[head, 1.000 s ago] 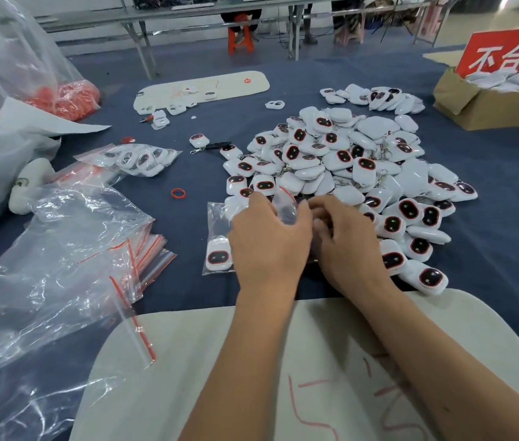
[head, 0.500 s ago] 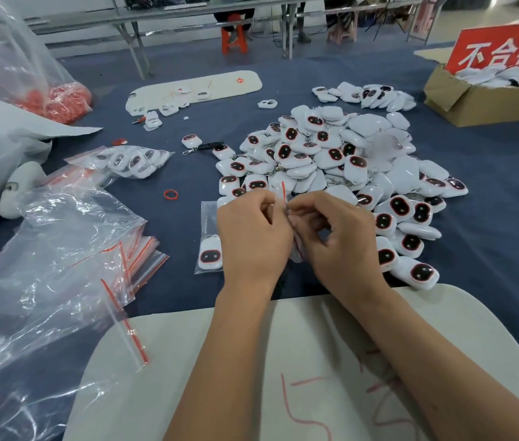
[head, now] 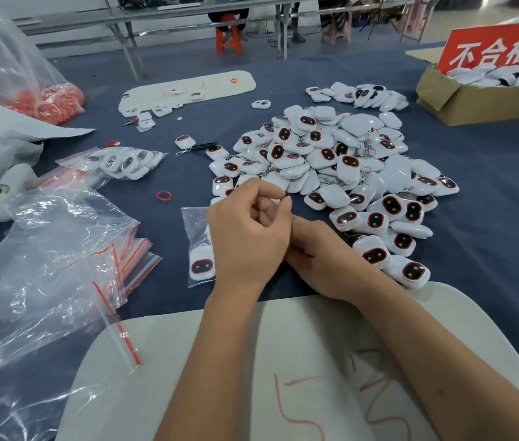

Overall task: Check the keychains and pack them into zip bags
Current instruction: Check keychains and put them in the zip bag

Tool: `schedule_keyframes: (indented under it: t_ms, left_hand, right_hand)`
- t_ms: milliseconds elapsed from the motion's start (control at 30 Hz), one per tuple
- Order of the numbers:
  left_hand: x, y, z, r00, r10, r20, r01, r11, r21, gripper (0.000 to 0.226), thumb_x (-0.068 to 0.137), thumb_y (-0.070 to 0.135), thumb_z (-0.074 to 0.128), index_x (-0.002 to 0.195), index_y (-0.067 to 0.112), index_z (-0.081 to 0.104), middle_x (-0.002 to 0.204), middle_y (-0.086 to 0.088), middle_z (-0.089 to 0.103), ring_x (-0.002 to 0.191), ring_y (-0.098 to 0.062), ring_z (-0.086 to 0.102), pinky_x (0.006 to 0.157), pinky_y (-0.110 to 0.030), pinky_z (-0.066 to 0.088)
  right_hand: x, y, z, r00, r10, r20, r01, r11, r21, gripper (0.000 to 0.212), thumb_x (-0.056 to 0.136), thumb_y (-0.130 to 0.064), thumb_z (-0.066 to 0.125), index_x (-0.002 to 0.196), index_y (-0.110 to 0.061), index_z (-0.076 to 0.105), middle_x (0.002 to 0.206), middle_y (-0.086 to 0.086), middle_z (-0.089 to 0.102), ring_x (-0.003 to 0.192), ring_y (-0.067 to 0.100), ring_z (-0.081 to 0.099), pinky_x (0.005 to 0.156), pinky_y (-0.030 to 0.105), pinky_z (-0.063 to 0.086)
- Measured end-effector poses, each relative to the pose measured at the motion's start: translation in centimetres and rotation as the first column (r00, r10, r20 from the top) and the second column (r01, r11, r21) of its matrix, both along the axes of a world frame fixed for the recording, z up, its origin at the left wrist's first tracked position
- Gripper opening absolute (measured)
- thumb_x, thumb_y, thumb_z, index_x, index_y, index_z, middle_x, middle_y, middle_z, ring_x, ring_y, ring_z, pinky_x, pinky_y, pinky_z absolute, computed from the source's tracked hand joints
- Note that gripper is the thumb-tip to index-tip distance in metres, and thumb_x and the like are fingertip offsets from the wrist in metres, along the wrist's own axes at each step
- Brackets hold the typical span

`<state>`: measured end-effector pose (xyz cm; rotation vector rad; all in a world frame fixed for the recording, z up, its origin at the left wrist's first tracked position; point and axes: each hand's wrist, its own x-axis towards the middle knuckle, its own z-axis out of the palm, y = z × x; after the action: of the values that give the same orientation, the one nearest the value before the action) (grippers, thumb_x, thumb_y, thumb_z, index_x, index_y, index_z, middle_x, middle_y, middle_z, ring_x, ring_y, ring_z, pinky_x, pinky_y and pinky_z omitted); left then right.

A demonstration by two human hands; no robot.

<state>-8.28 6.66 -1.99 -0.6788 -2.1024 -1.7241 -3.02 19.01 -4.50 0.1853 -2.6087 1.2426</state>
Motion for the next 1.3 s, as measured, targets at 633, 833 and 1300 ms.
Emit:
schedule_keyframes:
  t_ms: [633,833,1300]
  left_hand:
    - [-0.1,0.9,-1.8,0.97,0.207,0.131,-0.114,0.855,-0.506,0.014,0.091,0.015,0.056,0.087,0.019,0.069,0.077,-0.001,0.069,0.08,-0.024,0.065,0.077,-0.04,0.055]
    - [-0.9,-0.1,-1.1,0.946,0.189,0.262,-0.165,0.98,-0.114,0.014,0.096,0.017,0.064,0.086,0.022,0.072,0.076,0.009,0.07,0.071,-0.006,0.063,0.068,-0.017,0.047]
    - [-0.6,0.1,-1.2,0.851,-0.174,0.496,0.141,0.985,0.105,0.013,0.099,0.023,0.069,0.091,0.014,0.073,0.069,-0.006,0.067,0.054,-0.013,0.064,0.045,-0.024,0.05]
  right_hand:
    - [0.0,0.4,0.3,0.722,-0.631,-0.284,0.69,0.684,0.236,0.035,0.092,0.004,0.058,0.116,-0.019,0.071,0.106,0.001,0.071,0.098,0.028,0.059,0.09,0.04,0.04]
    - [-0.2,-0.2,0.1,0.83,-0.433,-0.351,0.385,0.901,-0.203,0.019,0.094,-0.006,0.073,0.109,-0.011,0.063,0.079,-0.008,0.062,0.068,0.006,0.056,0.065,0.017,0.042]
    - [-0.6,0.9,-0.4,0.944,-0.327,-0.042,0.224,0.73,-0.645,0.021,0.103,-0.007,0.061,0.115,-0.015,0.077,0.08,-0.006,0.073,0.059,0.008,0.052,0.058,0.021,0.046]
